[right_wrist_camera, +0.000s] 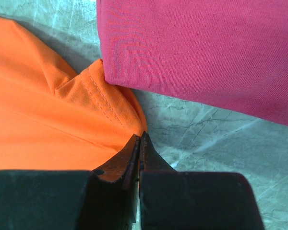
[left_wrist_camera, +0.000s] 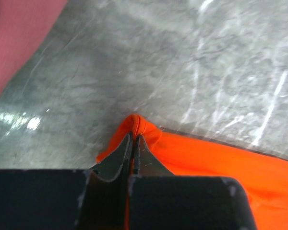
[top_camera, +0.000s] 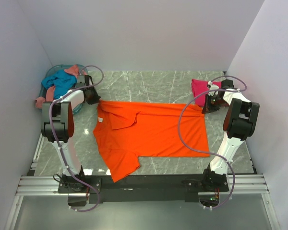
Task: Fold and stack the t-shirts
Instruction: Fold the tshirt
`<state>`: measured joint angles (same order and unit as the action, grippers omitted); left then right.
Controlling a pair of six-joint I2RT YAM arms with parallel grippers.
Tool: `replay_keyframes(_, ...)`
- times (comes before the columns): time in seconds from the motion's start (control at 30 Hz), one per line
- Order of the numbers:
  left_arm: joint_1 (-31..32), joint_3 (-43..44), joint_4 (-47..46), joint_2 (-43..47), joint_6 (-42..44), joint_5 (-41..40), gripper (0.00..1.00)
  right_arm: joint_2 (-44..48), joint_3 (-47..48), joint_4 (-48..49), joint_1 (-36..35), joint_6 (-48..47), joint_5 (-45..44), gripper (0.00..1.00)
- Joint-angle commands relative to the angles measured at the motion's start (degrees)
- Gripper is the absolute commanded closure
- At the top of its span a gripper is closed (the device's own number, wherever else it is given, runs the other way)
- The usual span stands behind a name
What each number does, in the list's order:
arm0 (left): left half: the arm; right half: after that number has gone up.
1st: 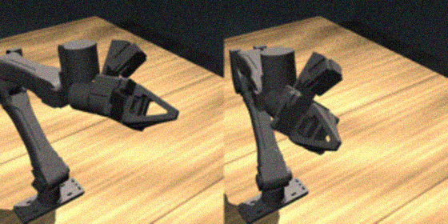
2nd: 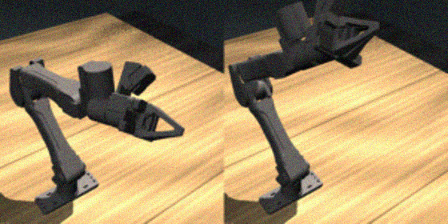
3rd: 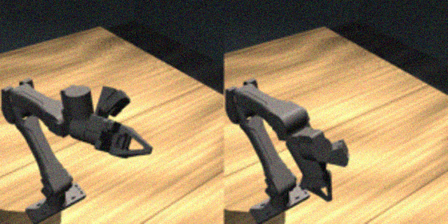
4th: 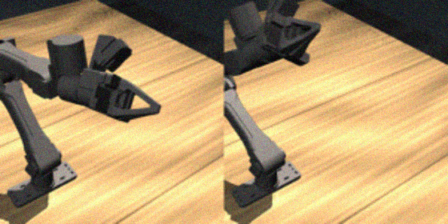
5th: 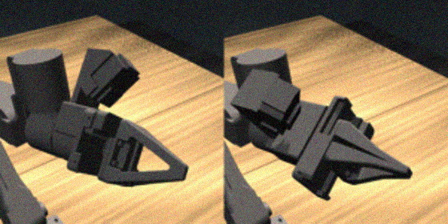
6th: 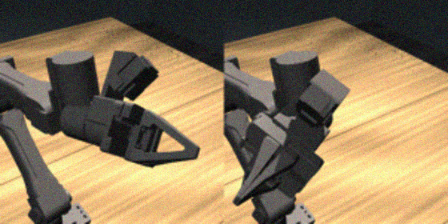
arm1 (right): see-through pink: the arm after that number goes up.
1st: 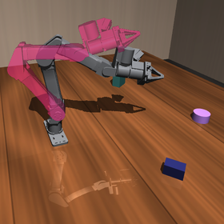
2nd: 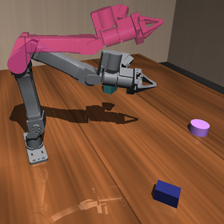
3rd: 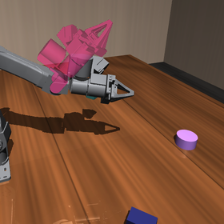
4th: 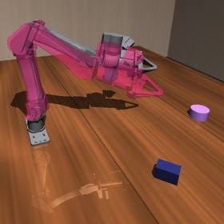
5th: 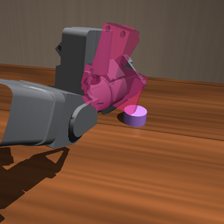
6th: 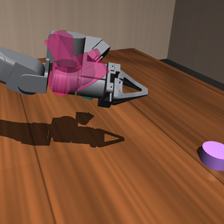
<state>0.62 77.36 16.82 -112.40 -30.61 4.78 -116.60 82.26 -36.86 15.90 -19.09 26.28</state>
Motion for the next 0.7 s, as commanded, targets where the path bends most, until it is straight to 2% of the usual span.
replay_keyframes(0.0,-0.4,0.3,-5.8,1.0,1.9,2.4,0.97,0.5,1.7,1.1,0.2,-0.6,0.0,1.0)
replay_keyframes(0.03,-0.4,0.6,-6.4,0.9,2.0,3.0,0.93,0.3,1.9,0.2,0.1,-0.9,0.4,1.0)
replay_keyframes(0.07,-0.4,0.6,-6.9,1.1,2.2,3.7,0.83,0.2,2.4,-0.2,0.1,-1.6,1.0,1.0)
replay_keyframes(0.1,-0.4,0.4,-7.4,1.4,2.2,4.9,0.8,0.1,2.6,-0.7,0.1,-2.0,1.4,0.97)
replay_keyframes(0.13,-0.4,-0.3,-8.7,2.6,2.3,5.8,0.77,0.3,2.5,-1.1,0.1,-2.3,2.2,0.9)
replay_keyframes(0.27,-0.4,-3.5,-12.0,8.8,3.4,7.6,0.59,2.1,2.3,-1.5,0.0,-3.8,3.2,0.74)
replay_keyframes(0.5,-0.3,-8.0,-11.9,24.4,6.9,7.2,0.47,6.2,2.6,-1.7,0.1,-4.1,3.4,0.64)
replay_keyframes(0.57,-0.4,-9.6,-10.8,27.5,7.8,5.9,0.4,7.3,1.9,-1.8,0.1,-5.7,4.8,0.55)
replay_keyframes(0.67,-0.4,-14.3,-9.1,32.5,6.2,7.3,0.29,8.8,1.2,-1.8,-0.4,-7.3,6.0,0.48)
